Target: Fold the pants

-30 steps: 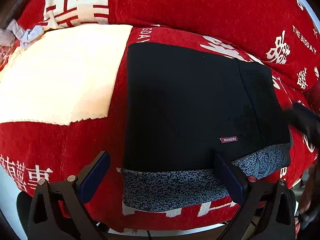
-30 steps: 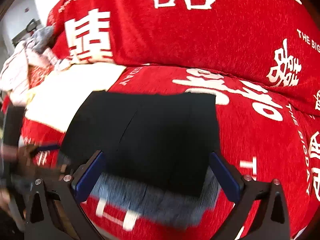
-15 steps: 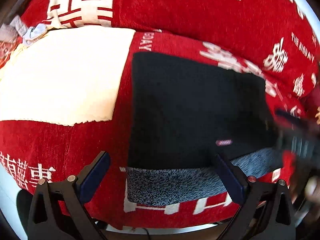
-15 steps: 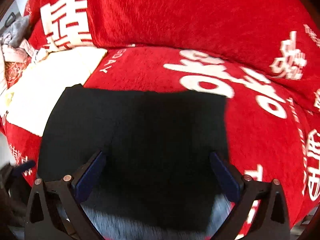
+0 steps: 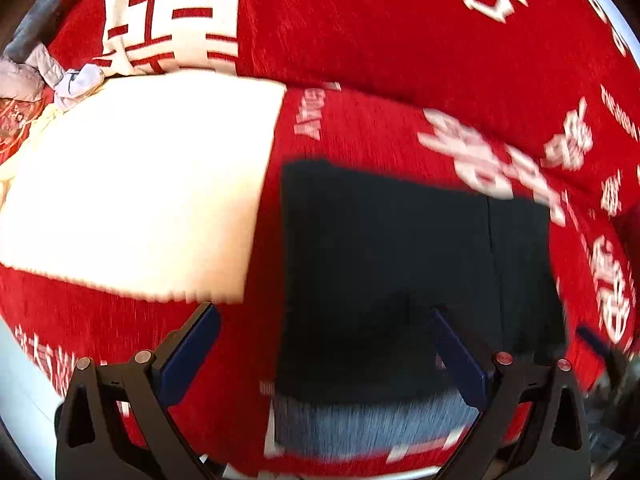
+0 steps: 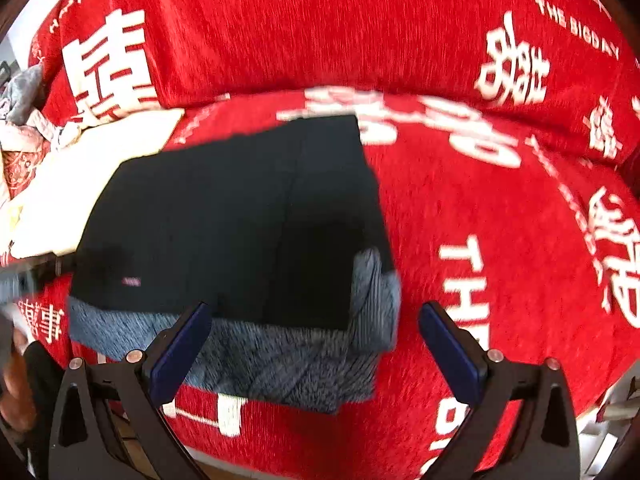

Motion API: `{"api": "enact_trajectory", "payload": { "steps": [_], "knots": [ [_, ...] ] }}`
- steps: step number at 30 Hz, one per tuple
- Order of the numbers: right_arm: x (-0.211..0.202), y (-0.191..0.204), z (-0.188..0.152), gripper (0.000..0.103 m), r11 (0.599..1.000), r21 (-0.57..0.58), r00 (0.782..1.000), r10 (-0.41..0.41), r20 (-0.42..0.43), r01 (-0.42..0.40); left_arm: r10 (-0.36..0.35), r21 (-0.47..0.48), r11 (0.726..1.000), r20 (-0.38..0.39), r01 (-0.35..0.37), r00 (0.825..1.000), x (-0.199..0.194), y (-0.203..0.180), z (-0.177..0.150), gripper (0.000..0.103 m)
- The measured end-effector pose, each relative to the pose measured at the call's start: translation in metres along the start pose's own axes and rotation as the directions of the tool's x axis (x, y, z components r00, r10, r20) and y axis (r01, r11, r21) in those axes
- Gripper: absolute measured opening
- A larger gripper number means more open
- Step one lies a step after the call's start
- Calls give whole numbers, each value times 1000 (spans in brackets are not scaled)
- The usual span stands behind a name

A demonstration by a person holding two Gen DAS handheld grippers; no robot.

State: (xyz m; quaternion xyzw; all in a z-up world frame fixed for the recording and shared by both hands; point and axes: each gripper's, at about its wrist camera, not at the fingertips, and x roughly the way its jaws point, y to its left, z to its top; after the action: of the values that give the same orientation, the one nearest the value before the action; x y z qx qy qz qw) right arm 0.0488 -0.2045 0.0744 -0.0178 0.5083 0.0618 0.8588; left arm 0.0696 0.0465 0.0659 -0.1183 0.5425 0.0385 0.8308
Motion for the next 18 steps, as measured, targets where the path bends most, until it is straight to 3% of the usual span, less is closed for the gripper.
{"api": "enact_trajectory", "payload": {
  "steps": [5, 9, 13, 18],
  "knots": [
    [7, 5, -5, 103, 1000, 0, 1000, 12, -29, -12, 126, -54, 990, -127, -134, 984, 48, 13, 36, 103],
    [4, 7, -14, 103, 1000, -17, 1000, 17, -26, -18, 107, -26, 994, -95, -109, 990, 40, 8, 28, 103],
    [-11, 6, -21, 103, 998, -21, 999, 53, 5, -53, 4, 22, 1000, -41, -3, 999, 3, -1, -7, 103],
    [-19, 16, -25, 103, 998, -57, 999, 31, 17, -30, 4, 97, 995, -10, -3, 1000, -15, -18, -45, 103]
  ]
}}
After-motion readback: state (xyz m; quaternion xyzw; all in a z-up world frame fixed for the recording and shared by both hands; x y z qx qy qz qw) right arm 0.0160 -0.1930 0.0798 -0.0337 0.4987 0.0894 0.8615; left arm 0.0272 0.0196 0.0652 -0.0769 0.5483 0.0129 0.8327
